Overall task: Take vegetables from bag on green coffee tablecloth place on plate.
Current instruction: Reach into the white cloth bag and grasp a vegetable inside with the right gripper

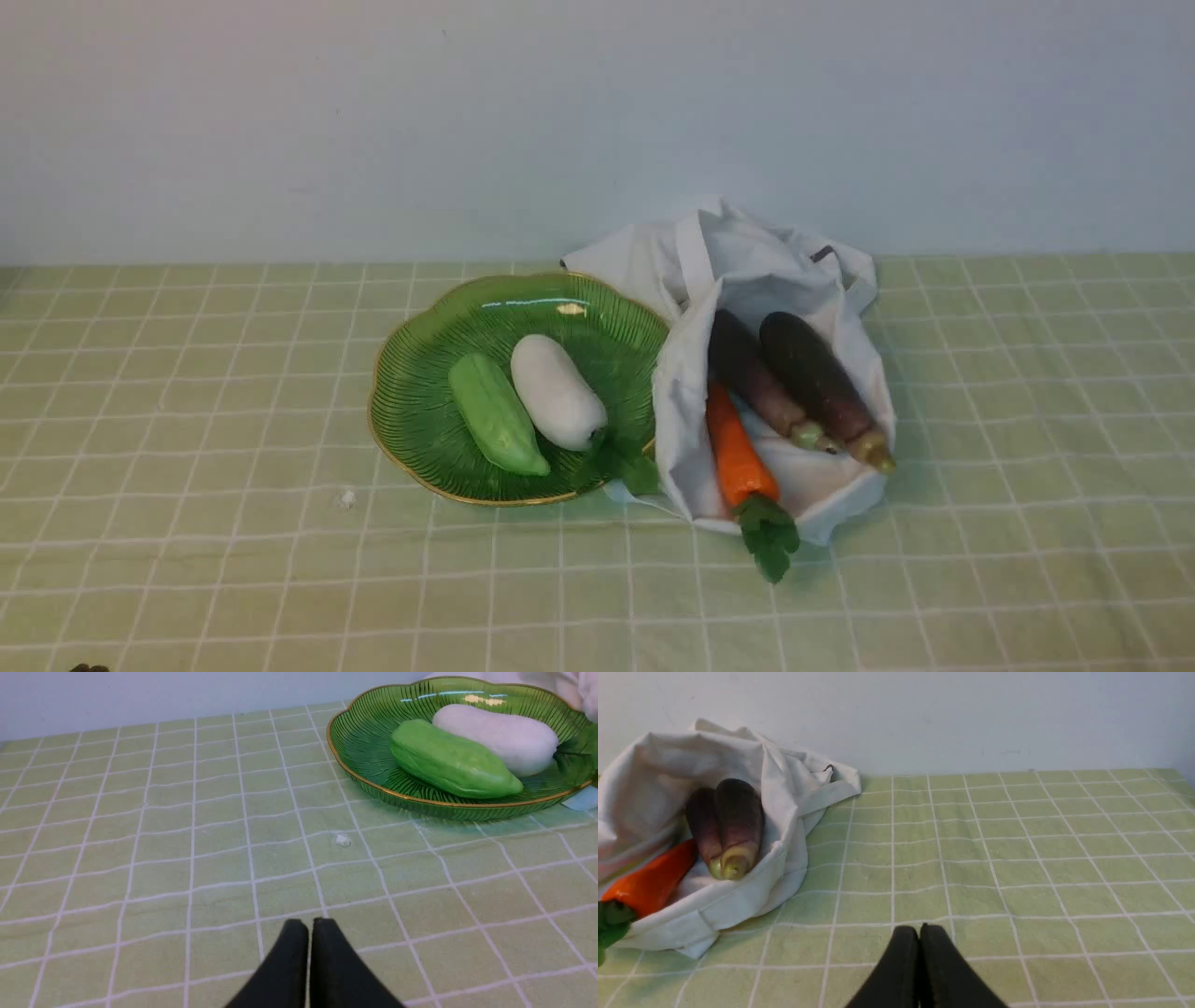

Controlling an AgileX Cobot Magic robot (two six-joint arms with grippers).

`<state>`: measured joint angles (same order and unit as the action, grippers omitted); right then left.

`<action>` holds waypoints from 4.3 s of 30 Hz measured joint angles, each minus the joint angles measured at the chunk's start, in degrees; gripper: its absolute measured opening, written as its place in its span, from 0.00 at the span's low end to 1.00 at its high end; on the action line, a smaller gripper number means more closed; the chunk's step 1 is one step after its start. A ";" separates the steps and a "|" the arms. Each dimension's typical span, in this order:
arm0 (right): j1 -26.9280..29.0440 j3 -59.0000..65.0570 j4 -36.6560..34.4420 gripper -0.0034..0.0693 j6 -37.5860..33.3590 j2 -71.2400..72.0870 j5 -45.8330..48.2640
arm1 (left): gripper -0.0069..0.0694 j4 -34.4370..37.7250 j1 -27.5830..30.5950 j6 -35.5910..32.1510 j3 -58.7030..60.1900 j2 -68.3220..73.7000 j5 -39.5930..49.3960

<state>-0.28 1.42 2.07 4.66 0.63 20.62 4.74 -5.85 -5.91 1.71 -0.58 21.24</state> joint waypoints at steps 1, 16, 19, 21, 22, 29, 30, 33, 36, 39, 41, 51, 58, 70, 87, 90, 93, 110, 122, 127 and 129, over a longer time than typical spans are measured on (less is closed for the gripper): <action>0.00 0.00 0.00 0.02 0.00 0.00 0.00 | 0.08 0.00 0.00 0.00 0.00 0.00 0.00; 0.00 0.00 0.00 0.02 0.00 0.00 0.00 | 0.08 0.00 0.00 0.00 0.00 0.00 0.00; 0.00 0.00 0.00 0.02 0.00 0.00 0.00 | 0.08 0.00 0.00 0.00 0.00 0.00 0.00; 0.00 0.00 0.00 0.02 0.00 0.00 0.00 | 0.08 0.00 0.00 0.00 0.00 0.00 0.00; 0.00 0.00 0.00 0.02 0.00 0.00 0.00 | 0.08 0.00 0.00 0.00 0.00 0.00 0.00; 0.00 0.00 0.00 0.02 0.00 0.00 0.00 | 0.08 0.00 0.00 0.00 0.00 0.00 0.00; 0.00 0.00 0.00 0.02 0.00 0.00 0.00 | 0.08 0.00 0.00 0.00 0.00 0.00 0.00; 0.00 0.00 0.00 0.02 0.00 0.00 0.00 | 0.08 0.00 0.00 0.00 0.00 0.00 0.00; 0.00 0.00 0.00 0.02 0.00 0.00 0.00 | 0.08 0.00 0.00 0.00 0.00 0.00 0.00; 0.00 0.00 0.00 0.02 0.00 0.00 0.00 | 0.08 0.00 0.00 0.00 0.00 0.00 0.00; 0.00 0.00 0.00 0.02 0.00 0.00 0.00 | 0.08 0.00 0.00 0.00 0.00 0.00 0.00; 0.00 0.00 0.00 0.02 0.00 0.00 0.00 | 0.08 0.00 0.00 0.00 0.00 0.00 0.00; 0.00 0.00 0.05 0.02 0.00 0.00 -0.06 | 0.08 0.00 0.00 0.00 0.00 0.00 0.00; 0.00 0.19 -24.10 0.02 10.44 0.00 -2.01 | 0.08 0.00 0.00 0.00 0.00 0.00 0.00; 0.00 -4.21 -29.17 0.02 3.56 -0.13 -17.06 | 0.08 0.00 0.00 0.00 0.00 0.00 0.00; 0.00 -13.53 -26.67 0.02 -4.66 -5.52 -17.65 | 0.08 0.00 0.00 0.00 0.00 0.00 0.00; 0.00 -19.98 -26.15 0.02 -8.08 -13.97 -11.07 | 0.08 0.00 0.00 0.00 0.00 0.00 0.00; -9.01 -48.72 -35.15 0.03 -23.22 -74.40 22.84 | 0.08 0.00 0.00 0.00 0.00 0.00 0.00; -12.86 -69.79 -27.55 0.29 -24.13 -99.69 22.36 | 0.08 0.00 0.00 0.00 0.00 0.00 0.00; -13.01 -71.17 -26.03 0.49 -24.13 -104.15 18.91 | 0.08 0.00 0.00 0.00 0.00 0.00 0.00; -13.02 -71.23 -25.78 0.55 -24.13 -105.70 17.44 | 0.08 0.00 0.00 0.00 0.00 0.00 0.00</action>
<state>-13.30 -69.81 -23.72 -19.47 -105.06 38.05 4.74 -5.85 -5.91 1.71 -0.58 21.24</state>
